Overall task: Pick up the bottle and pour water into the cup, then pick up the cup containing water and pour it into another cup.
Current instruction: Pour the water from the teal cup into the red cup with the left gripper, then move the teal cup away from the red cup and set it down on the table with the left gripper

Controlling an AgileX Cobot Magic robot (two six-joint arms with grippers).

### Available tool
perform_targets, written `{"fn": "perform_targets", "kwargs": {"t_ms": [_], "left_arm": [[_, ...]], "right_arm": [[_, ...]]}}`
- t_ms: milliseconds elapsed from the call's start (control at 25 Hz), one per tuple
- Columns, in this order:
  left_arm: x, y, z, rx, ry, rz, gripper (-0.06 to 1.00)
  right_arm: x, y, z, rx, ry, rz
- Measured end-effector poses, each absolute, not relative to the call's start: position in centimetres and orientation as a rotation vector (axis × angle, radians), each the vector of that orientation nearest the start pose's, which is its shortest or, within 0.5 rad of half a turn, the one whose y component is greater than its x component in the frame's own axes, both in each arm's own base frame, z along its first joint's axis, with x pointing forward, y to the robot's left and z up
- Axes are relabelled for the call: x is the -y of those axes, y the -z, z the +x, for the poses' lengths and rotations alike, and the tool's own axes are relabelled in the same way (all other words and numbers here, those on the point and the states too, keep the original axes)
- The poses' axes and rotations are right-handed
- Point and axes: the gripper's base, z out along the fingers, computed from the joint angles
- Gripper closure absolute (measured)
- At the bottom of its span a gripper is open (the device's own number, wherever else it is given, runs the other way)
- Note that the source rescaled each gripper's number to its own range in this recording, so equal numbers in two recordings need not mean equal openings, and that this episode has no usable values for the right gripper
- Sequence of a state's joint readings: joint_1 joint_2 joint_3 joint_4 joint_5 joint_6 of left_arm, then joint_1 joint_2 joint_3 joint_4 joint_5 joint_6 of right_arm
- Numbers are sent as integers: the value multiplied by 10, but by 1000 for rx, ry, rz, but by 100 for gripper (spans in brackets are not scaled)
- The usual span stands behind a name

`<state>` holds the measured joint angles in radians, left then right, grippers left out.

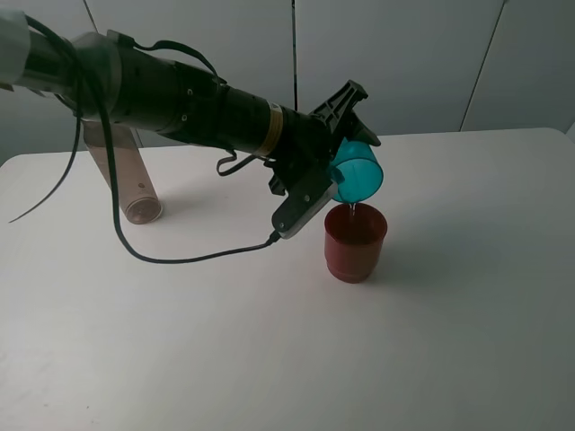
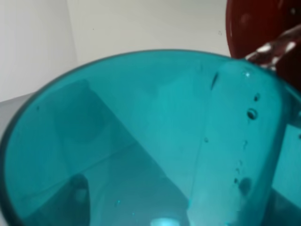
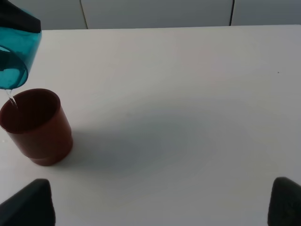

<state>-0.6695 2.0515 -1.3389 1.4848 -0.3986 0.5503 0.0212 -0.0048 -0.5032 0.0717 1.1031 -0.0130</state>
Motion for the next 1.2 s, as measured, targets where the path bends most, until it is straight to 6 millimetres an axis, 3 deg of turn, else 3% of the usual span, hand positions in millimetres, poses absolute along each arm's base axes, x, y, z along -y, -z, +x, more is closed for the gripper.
{"fn": "perform_targets", "kwargs": {"t_ms": [280, 560, 840, 1040, 1200], "left_arm": [[307, -180, 332, -255, -377, 2112, 81], [308, -182, 333, -422, -289, 2052, 81], [303, -183, 337, -917, 27, 1853, 81], [275, -187, 360, -1275, 264, 1577, 81], [248, -190, 379, -1376, 424, 1402, 81]], "right_arm": [[-6, -275, -8, -2077, -91, -41], [-6, -275, -8, -2077, -91, -41], [-6, -275, -8, -2077, -91, -41], [-6, -275, -8, -2077, -91, -41], [-6, -275, -8, -2077, -91, -41]]}}
